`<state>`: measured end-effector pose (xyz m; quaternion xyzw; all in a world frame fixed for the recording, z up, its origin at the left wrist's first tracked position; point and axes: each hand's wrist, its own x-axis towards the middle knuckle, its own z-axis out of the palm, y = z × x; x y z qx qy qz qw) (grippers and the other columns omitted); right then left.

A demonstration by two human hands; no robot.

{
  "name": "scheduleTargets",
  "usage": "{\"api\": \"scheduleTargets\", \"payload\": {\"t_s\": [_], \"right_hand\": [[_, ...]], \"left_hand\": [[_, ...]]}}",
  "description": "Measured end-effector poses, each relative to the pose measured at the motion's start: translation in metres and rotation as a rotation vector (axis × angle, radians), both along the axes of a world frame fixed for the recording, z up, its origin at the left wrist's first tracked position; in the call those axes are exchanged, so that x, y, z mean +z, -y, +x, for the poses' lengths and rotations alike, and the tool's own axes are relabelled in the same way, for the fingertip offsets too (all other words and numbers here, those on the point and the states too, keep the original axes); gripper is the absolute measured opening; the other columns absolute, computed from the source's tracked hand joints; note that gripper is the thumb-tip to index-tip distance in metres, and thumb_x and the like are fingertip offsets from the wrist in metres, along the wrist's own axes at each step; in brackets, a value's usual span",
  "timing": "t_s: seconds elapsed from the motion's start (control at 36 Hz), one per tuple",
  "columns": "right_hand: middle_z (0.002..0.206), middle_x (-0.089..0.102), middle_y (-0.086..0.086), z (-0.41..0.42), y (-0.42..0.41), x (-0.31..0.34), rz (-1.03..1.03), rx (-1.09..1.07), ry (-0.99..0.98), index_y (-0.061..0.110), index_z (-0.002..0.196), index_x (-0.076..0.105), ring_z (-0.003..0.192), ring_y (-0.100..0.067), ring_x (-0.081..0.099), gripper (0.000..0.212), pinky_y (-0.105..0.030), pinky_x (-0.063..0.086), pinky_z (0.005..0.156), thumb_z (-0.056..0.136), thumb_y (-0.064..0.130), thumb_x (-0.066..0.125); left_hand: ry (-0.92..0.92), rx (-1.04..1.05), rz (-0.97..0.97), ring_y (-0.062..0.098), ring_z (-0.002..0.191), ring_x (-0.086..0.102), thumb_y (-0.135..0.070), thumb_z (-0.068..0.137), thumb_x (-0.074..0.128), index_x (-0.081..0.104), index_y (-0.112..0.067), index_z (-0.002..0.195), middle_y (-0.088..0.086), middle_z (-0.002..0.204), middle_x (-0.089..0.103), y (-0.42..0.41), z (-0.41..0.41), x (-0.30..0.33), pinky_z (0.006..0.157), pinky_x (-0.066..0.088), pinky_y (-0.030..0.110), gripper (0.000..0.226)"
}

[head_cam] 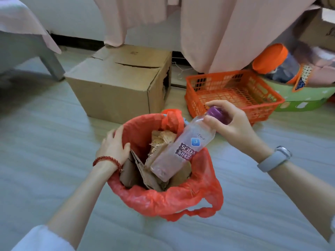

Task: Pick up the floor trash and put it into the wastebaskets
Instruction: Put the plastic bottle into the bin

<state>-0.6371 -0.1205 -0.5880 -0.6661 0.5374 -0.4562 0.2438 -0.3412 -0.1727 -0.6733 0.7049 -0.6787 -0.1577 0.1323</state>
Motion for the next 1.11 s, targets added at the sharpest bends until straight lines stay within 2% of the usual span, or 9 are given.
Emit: {"api": "scheduleTargets", "payload": {"t_s": [0.22,0.39,0.53,0.64,0.75,0.86,0.94,1.03,1.11], "right_hand": [[0.118,0.051,-0.004,0.058,0.009,-0.035,0.051,0.264,-0.547,0.018,0.123,0.054,0.108,-0.018,0.053,0.043,-0.025,0.04,0.095,0.082,0.026,0.065],[0.123,0.041,-0.007,0.095,0.025,-0.067,0.144,0.249,-0.845,0.017,0.131,0.044,0.078,-0.035,0.058,0.043,-0.044,0.05,0.071,0.09,0.017,0.054],[0.111,0.053,-0.006,0.103,0.033,-0.073,0.111,0.199,-0.999,0.013,0.115,0.046,0.085,-0.033,0.059,0.028,-0.04,0.045,0.063,0.087,0.014,0.053],[0.122,0.057,-0.004,0.096,0.038,-0.07,0.122,0.195,-1.015,0.016,0.124,0.049,0.119,-0.026,0.048,0.033,-0.038,0.043,0.088,0.091,0.023,0.048],[0.148,0.035,-0.005,0.081,0.015,-0.064,0.183,0.148,-0.982,0.019,0.14,0.038,0.139,-0.024,0.027,0.051,-0.037,0.022,0.113,0.092,0.032,0.048],[0.115,0.061,-0.009,0.06,-0.017,-0.058,0.003,-0.037,-0.953,0.014,0.11,0.064,0.109,-0.033,0.055,0.035,-0.041,0.047,0.084,0.077,0.026,0.058],[0.099,0.061,-0.008,0.043,-0.034,-0.057,-0.027,-0.144,-1.058,0.013,0.097,0.065,0.095,-0.032,0.055,0.036,-0.038,0.048,0.069,0.064,0.028,0.066],[0.104,0.056,-0.012,0.031,-0.042,-0.059,0.213,-0.205,-1.144,0.007,0.113,0.056,0.092,-0.035,0.053,0.06,-0.039,0.049,0.065,0.061,0.03,0.076],[0.119,0.045,-0.011,0.025,-0.042,-0.061,0.434,-0.165,-1.097,0.011,0.141,0.022,0.105,-0.033,0.05,0.064,-0.038,0.047,0.072,0.087,0.029,0.053]], "left_hand": [[-0.012,-0.009,-0.025,0.032,0.117,0.048,-0.028,0.088,0.049,0.024,-0.027,0.142,0.004,0.143,0.033,-0.003,0.002,-0.002,0.087,0.046,0.044,0.059],[-0.028,0.013,-0.031,0.031,0.119,0.046,-0.028,0.089,0.048,0.023,-0.026,0.143,0.005,0.144,0.032,-0.007,0.003,-0.003,0.089,0.044,0.042,0.059],[-0.034,0.032,-0.045,0.032,0.116,0.048,-0.026,0.089,0.049,0.024,-0.025,0.142,0.005,0.141,0.034,-0.014,0.005,-0.003,0.087,0.045,0.043,0.059],[-0.052,0.042,-0.018,0.032,0.115,0.048,-0.028,0.088,0.049,0.024,-0.027,0.142,0.005,0.141,0.033,-0.019,0.005,-0.001,0.086,0.046,0.043,0.059],[0.0,0.086,0.091,0.036,0.11,0.052,-0.033,0.089,0.048,0.032,-0.025,0.137,0.012,0.13,0.044,-0.021,0.008,0.011,0.086,0.044,0.042,0.051],[0.26,0.113,0.129,0.035,0.106,0.056,-0.043,0.091,0.042,0.049,-0.018,0.114,0.015,0.112,0.062,-0.021,0.012,0.031,0.083,0.041,0.037,0.035],[0.319,0.089,0.121,0.034,0.105,0.057,-0.043,0.092,0.041,0.048,-0.015,0.109,0.014,0.111,0.062,-0.023,0.003,0.037,0.08,0.039,0.036,0.033],[0.219,0.042,0.067,0.034,0.111,0.053,-0.041,0.092,0.043,0.041,-0.014,0.119,0.011,0.123,0.054,-0.021,-0.01,0.035,0.081,0.041,0.039,0.038],[0.117,-0.1,0.004,0.033,0.119,0.045,-0.036,0.091,0.046,0.032,-0.019,0.136,0.01,0.134,0.043,-0.011,-0.024,0.027,0.09,0.042,0.043,0.05]]}}
